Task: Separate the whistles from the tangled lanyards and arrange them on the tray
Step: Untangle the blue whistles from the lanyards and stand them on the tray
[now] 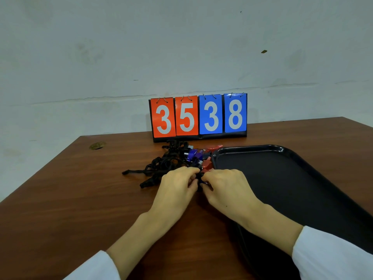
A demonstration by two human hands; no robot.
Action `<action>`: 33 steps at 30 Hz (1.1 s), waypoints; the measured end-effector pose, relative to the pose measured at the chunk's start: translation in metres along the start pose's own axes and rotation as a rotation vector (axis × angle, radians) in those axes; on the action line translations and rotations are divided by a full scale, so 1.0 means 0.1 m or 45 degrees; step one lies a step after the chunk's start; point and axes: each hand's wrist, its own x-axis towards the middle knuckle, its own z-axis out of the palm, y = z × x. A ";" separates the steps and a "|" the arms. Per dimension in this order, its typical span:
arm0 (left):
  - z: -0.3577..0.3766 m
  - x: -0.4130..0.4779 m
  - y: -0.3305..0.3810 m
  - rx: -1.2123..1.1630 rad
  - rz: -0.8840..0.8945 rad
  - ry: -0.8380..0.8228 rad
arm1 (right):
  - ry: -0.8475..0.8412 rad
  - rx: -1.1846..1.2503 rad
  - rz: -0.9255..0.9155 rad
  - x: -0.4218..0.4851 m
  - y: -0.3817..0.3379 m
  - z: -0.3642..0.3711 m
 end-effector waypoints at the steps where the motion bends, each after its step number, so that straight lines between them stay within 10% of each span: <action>1: -0.01 0.00 0.01 0.000 -0.012 -0.017 | -0.013 -0.005 -0.011 0.00 0.00 0.00; 5: -0.06 0.01 0.05 -0.057 -0.081 0.016 | -0.016 0.000 -0.044 0.01 -0.02 0.01; 11: -0.11 0.11 -0.02 -0.932 -0.790 -0.098 | -0.030 0.163 0.037 0.02 -0.01 -0.05; 21: -0.06 0.06 -0.08 -0.210 -0.120 -0.058 | -0.060 0.240 0.164 0.03 0.04 -0.09; 33: -0.07 0.12 -0.20 -0.819 -0.619 -0.118 | -0.068 0.335 0.122 0.04 0.04 -0.11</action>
